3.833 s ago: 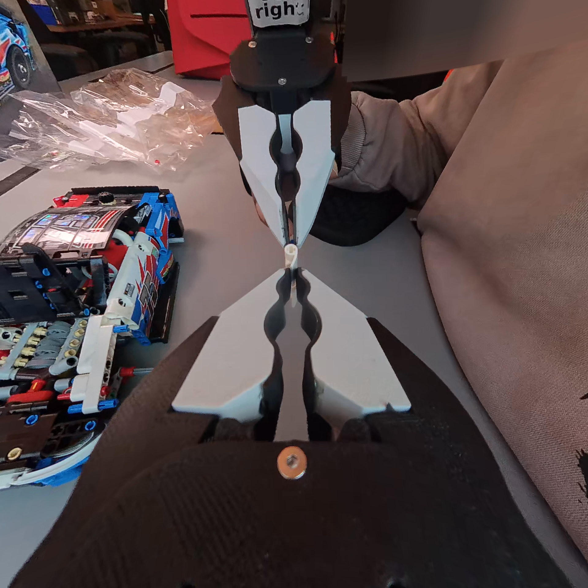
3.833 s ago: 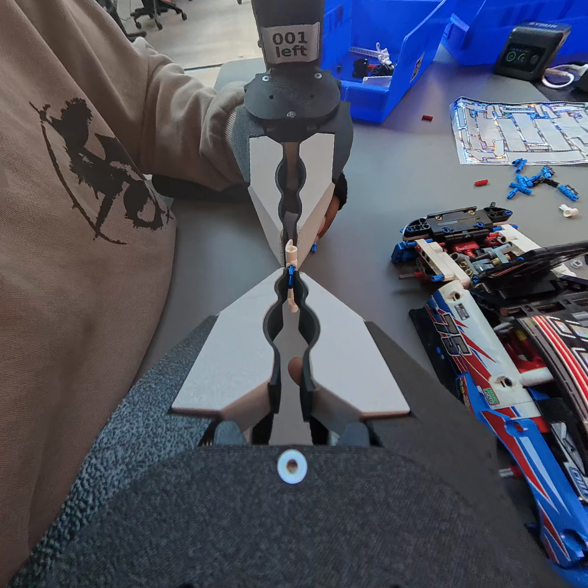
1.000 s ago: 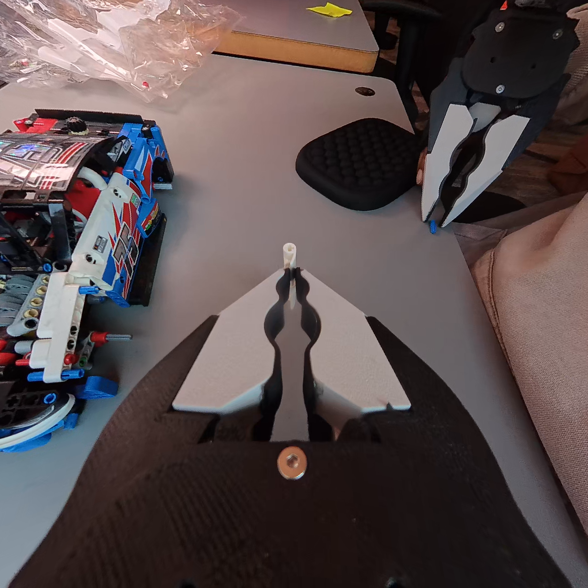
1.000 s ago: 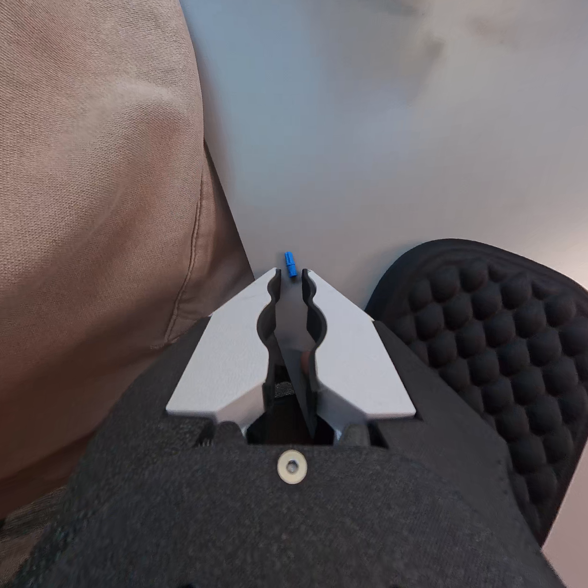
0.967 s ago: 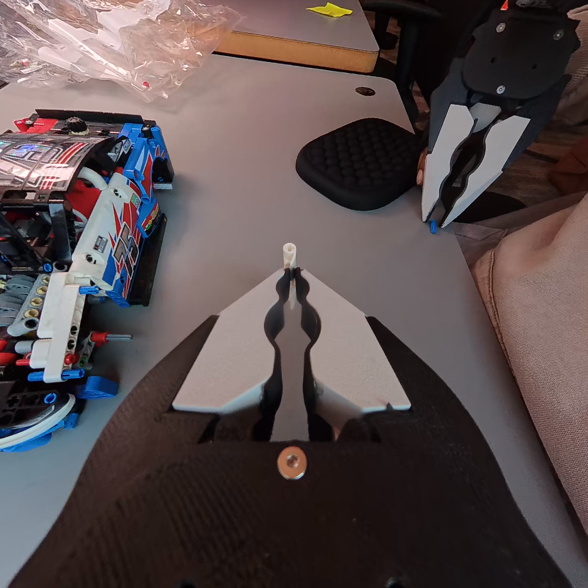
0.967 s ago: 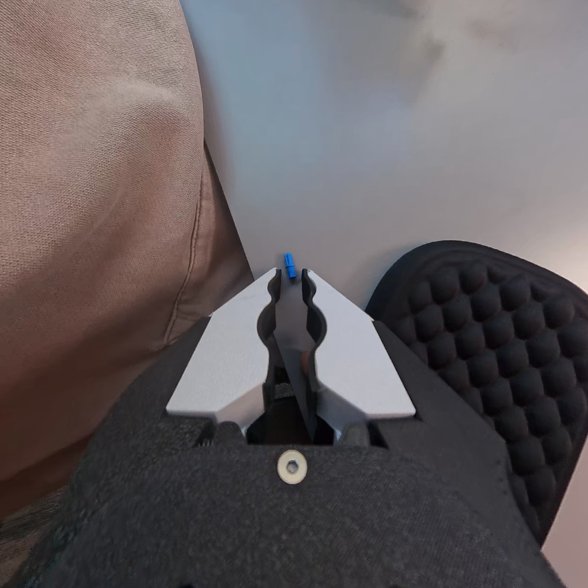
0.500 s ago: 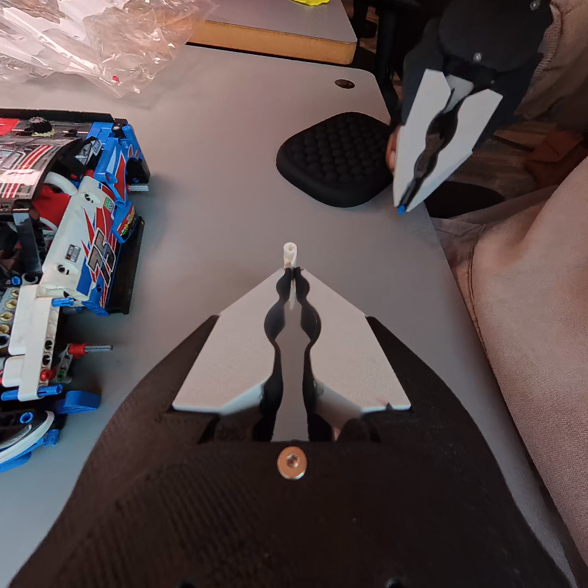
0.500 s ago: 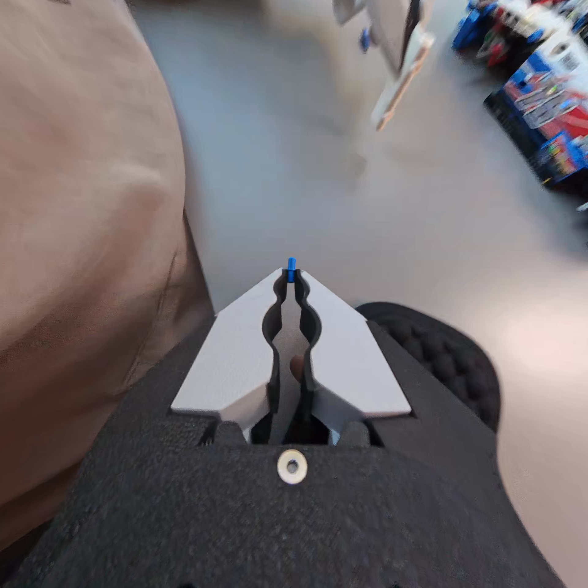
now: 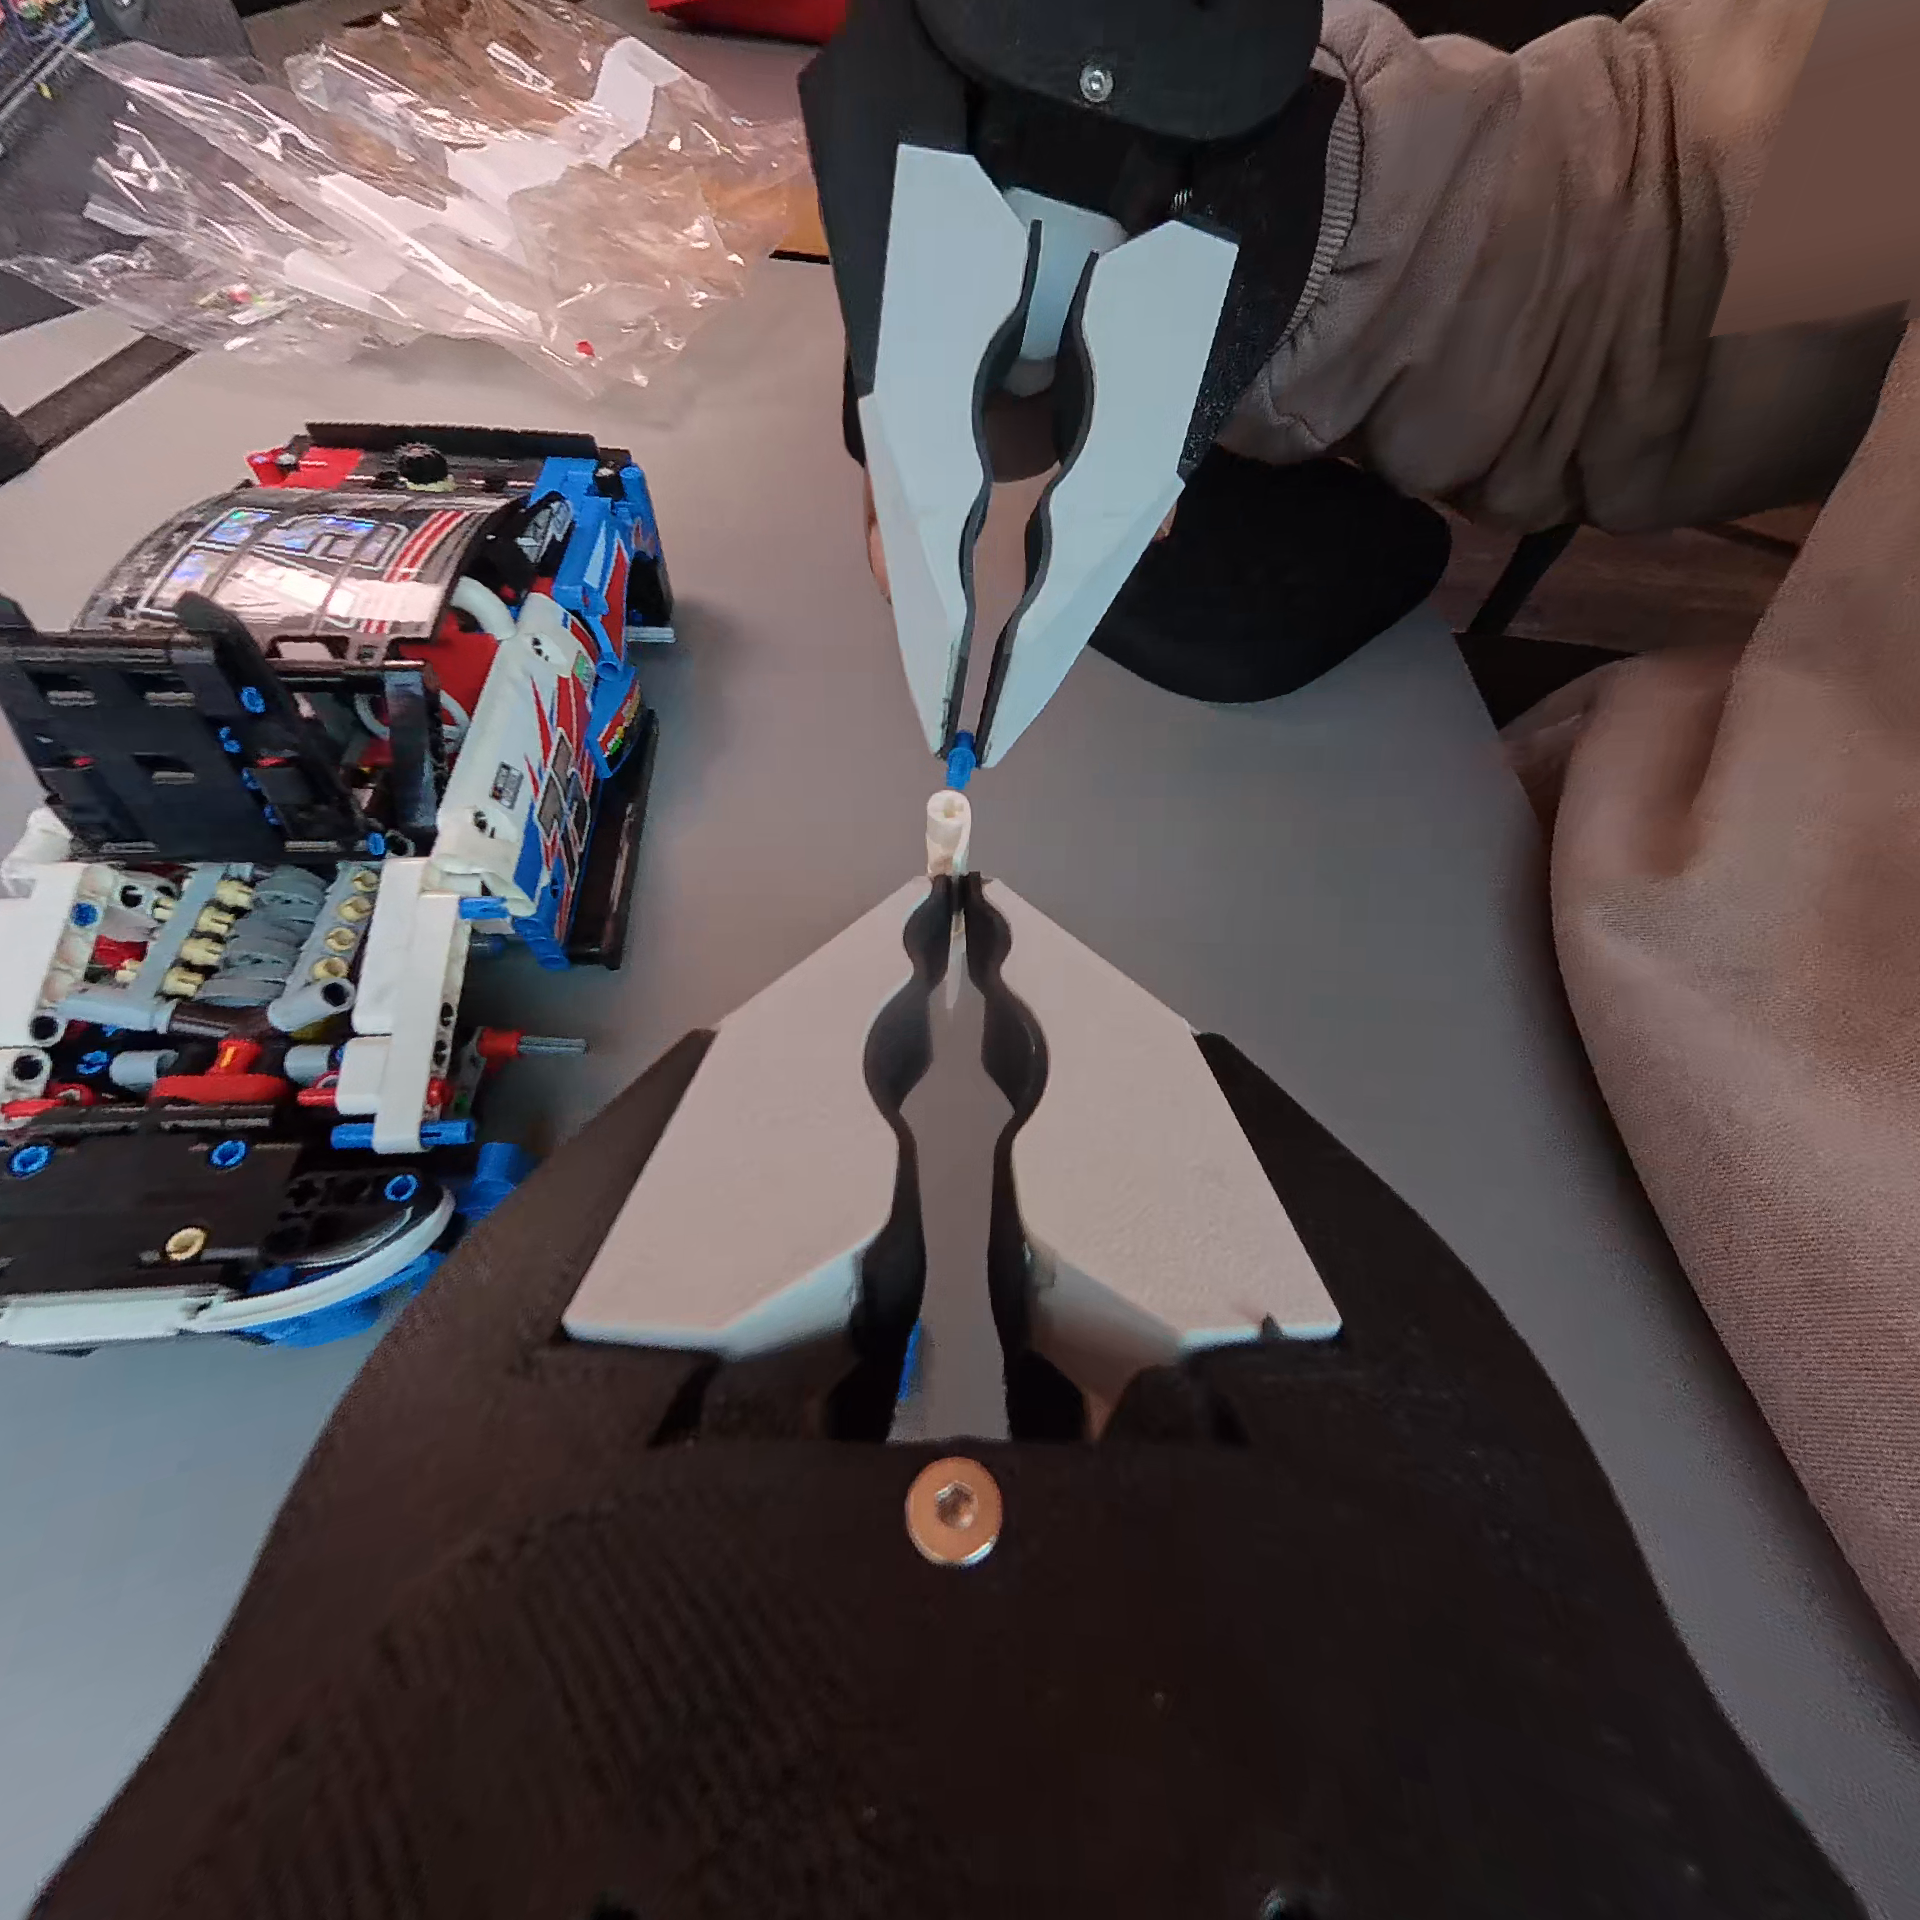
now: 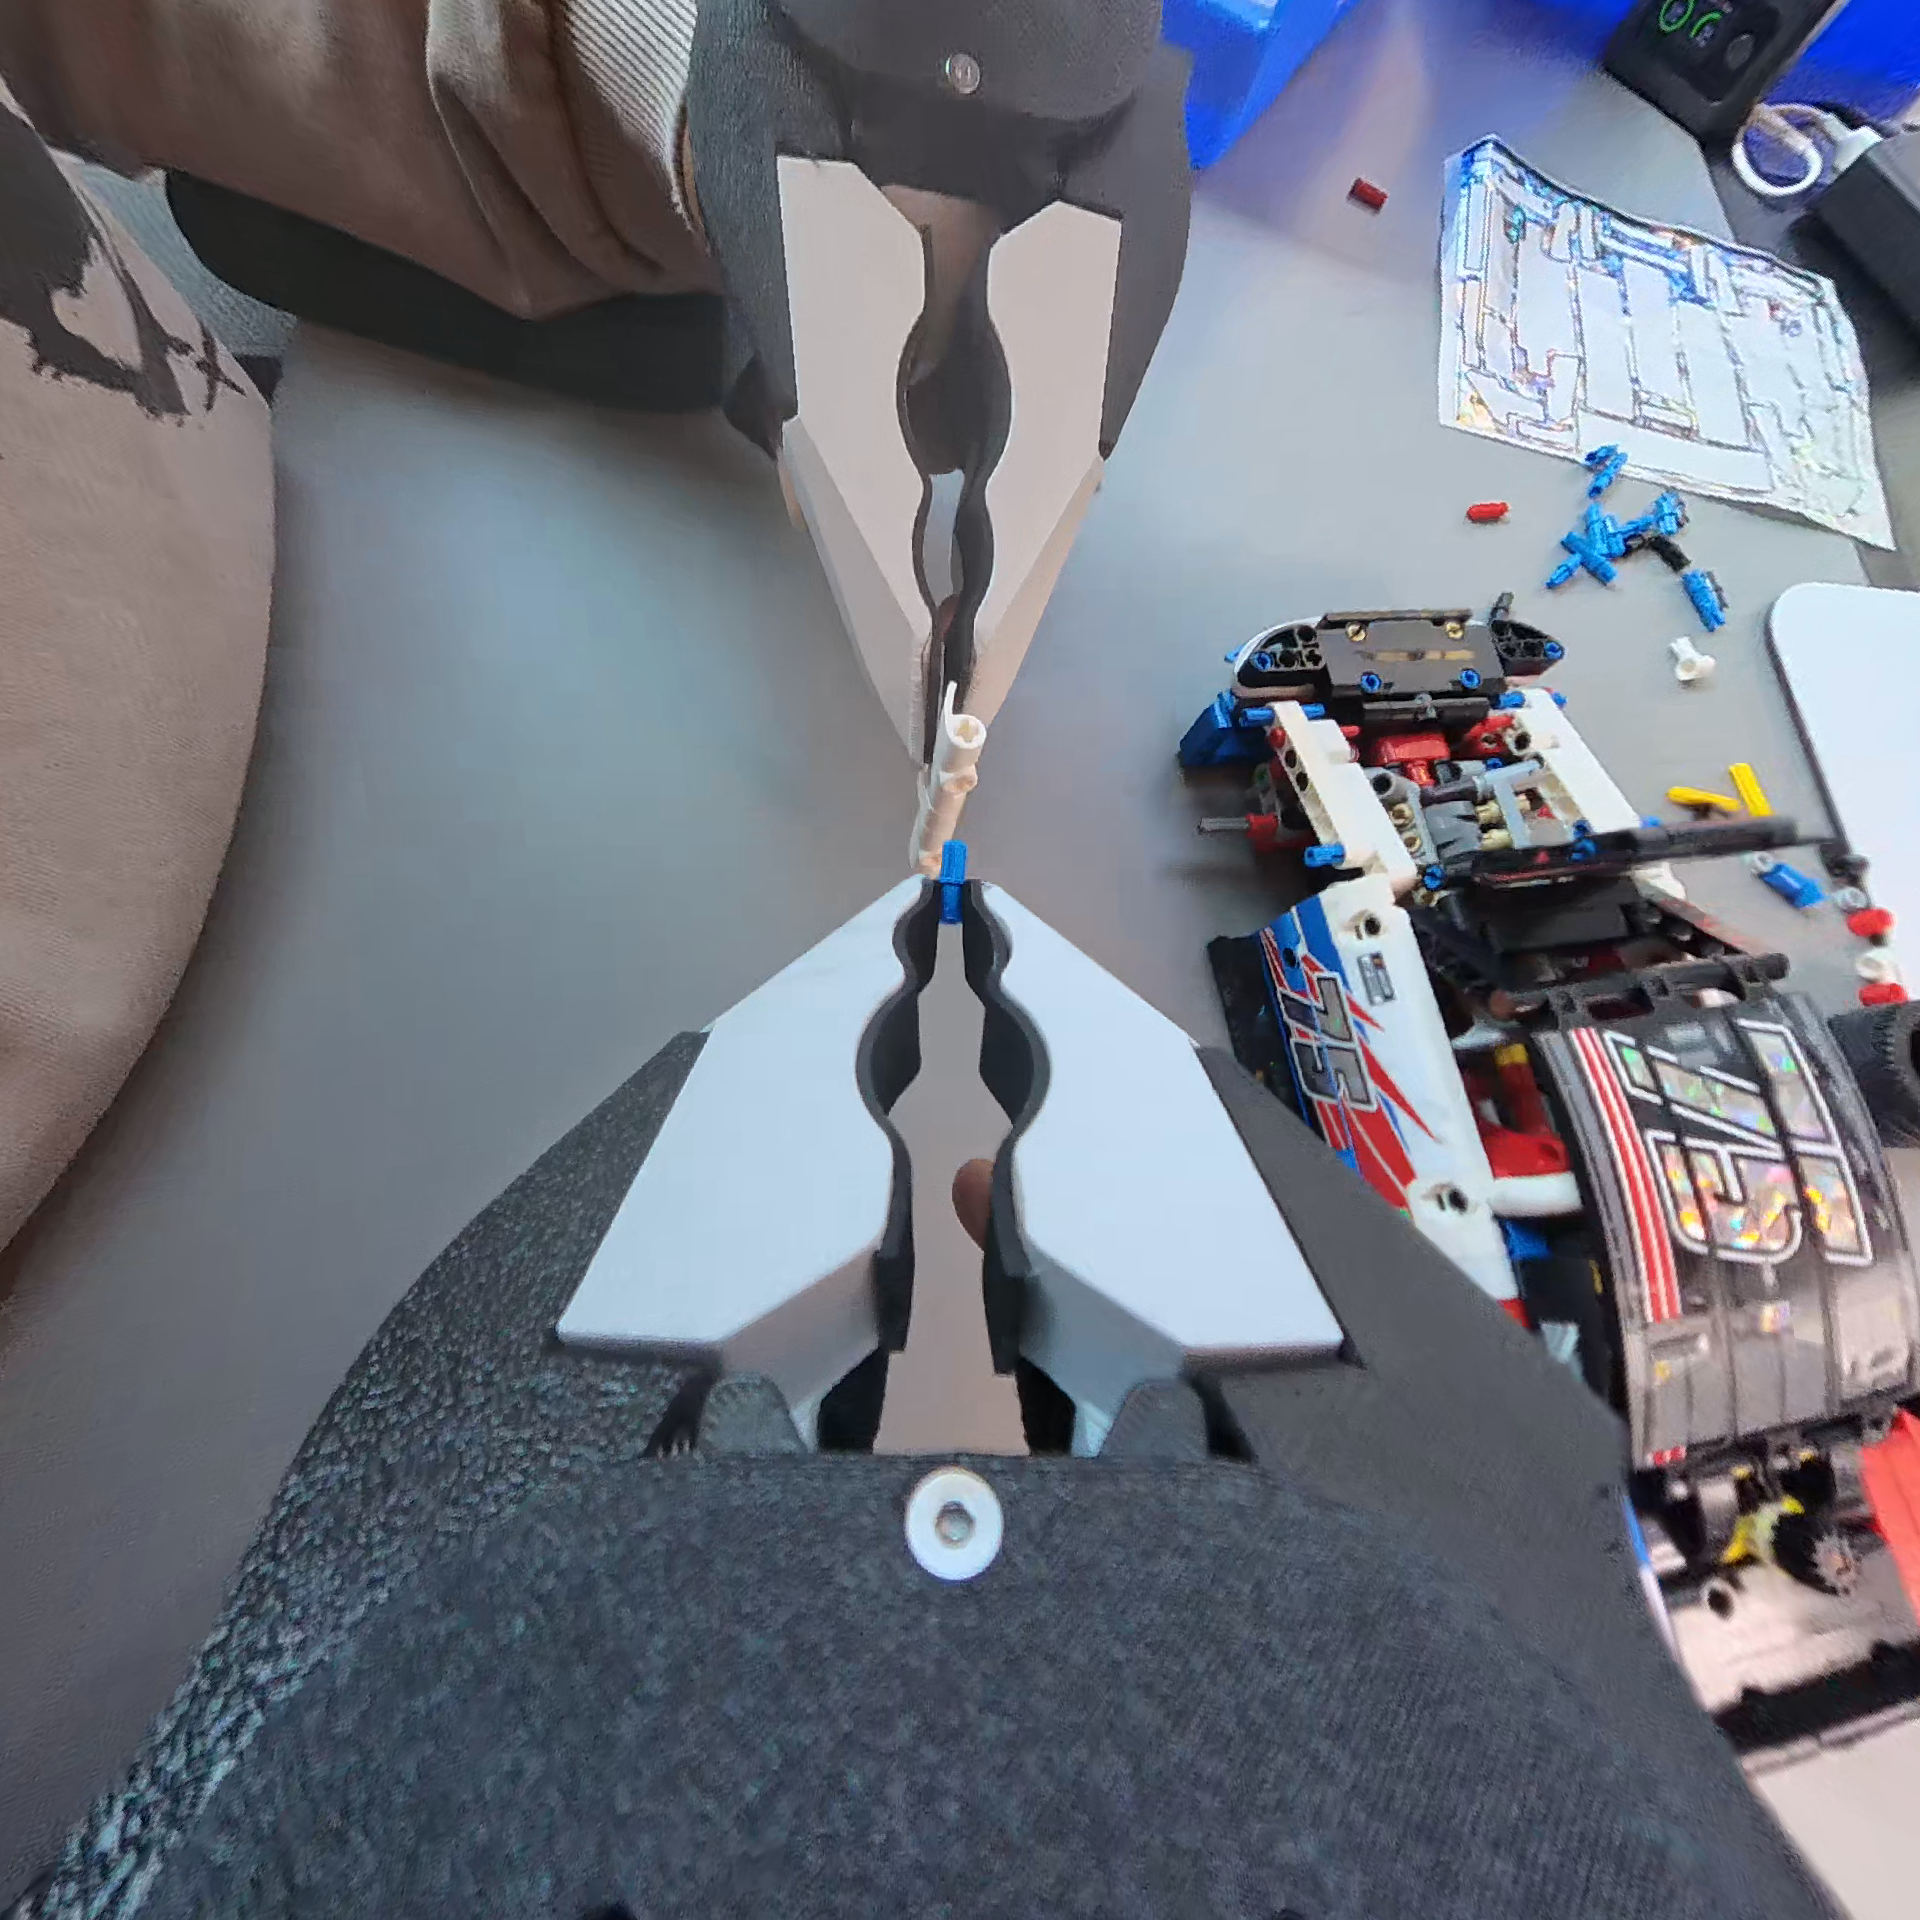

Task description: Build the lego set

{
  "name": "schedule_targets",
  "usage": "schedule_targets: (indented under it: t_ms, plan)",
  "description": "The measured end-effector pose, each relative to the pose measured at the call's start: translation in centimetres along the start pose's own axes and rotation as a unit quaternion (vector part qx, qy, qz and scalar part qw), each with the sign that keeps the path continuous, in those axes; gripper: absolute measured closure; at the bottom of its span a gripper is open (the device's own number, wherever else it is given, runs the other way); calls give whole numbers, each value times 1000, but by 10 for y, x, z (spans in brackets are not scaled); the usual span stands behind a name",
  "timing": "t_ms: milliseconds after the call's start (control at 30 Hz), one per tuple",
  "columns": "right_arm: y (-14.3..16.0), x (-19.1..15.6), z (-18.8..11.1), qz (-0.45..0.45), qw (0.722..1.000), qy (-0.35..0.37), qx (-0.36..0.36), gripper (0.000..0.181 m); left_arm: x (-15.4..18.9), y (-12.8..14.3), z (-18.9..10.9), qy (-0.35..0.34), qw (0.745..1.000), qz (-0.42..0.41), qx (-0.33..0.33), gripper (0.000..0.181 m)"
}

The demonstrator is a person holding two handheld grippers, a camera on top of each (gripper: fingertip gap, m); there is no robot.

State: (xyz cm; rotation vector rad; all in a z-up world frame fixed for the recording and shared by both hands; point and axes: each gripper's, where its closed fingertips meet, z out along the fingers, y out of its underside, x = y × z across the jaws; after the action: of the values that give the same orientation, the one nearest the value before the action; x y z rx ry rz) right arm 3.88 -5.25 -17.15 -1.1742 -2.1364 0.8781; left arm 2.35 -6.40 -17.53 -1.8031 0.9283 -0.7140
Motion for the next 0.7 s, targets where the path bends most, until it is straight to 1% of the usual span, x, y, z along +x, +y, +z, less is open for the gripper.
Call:
schedule_targets:
  t_ms: [133,267,533,700]
  plan:
    - [-10,12,12,-2,1000,-18,13,178,-10,2,-5,-8,1000,-5,9,181]
    - [-11,17,20,2,999,-32,18,178,-17,5,-7,-13,1000,-11,11,181]
    - [-4,11,23,-2,999,-47,9,179,-12,10,-2,0,1000,7,-1,181]
    - [1,3,22,-28,998,-55,-12,179,-5,14,2,-3,998,51,-26,181]
